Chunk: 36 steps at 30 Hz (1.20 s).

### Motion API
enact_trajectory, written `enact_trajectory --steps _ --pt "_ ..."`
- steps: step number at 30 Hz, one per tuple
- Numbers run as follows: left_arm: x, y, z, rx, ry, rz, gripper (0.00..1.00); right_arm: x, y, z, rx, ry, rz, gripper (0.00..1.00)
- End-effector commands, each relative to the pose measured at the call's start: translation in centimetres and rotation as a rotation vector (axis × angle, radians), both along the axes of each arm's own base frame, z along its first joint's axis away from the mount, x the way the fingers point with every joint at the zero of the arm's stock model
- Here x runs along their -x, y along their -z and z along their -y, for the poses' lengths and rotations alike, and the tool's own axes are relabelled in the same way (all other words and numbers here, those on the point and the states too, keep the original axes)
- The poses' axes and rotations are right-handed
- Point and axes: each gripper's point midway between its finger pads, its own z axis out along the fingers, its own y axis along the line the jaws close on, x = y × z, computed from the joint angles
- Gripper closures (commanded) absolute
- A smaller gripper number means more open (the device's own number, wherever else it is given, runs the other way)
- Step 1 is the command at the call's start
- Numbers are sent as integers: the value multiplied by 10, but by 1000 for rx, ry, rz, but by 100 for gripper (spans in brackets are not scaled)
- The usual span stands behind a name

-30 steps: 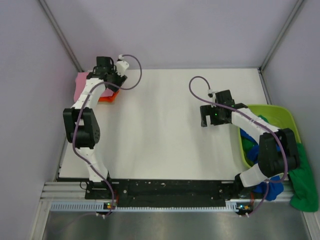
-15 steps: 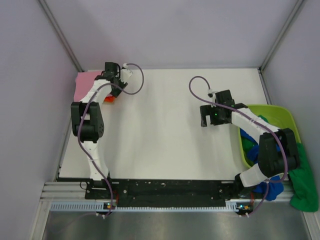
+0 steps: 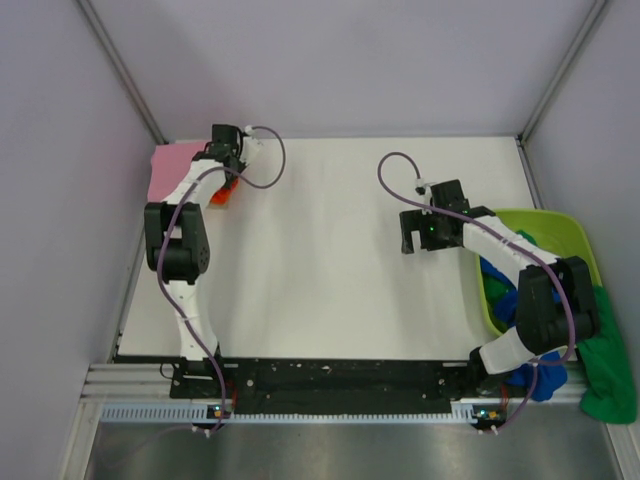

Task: Fold and stack the t-shirts
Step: Smooth out wrinkles on the folded tshirt

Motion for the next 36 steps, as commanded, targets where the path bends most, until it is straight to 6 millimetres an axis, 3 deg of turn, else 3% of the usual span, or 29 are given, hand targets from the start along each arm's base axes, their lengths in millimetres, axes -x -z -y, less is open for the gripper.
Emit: enact_trajectory --steps 1,3,5,9,16,25,30,33,36 --pt "-21 -65 -18 20 -61 191 100 -3 -1 -1 -11 -14 16 1" --pt "-25 -77 -25 54 -90 221 100 -3 -1 -1 -12 -14 12 1" --pt "-24 -91 -49 102 -148 257 100 -3 0 -1 -11 -16 13 1" --pt "-21 -105 -58 175 -154 292 100 -3 0 -2 -13 -18 11 1" --pt "-14 -80 -56 185 -144 230 100 -2 0 -3 -17 -21 10 1" --pt "-14 -109 -81 264 -235 340 100 -2 0 -3 -18 -25 10 1" --pt "-7 -91 -98 313 -290 316 100 -2 -1 -5 -26 -28 9 1" --pt "-3 -81 -93 350 -279 299 100 -2 -2 -5 -28 -29 12 1" --pt "-1 -63 -52 462 -97 229 100 -1 -1 -5 -29 -32 10 1"
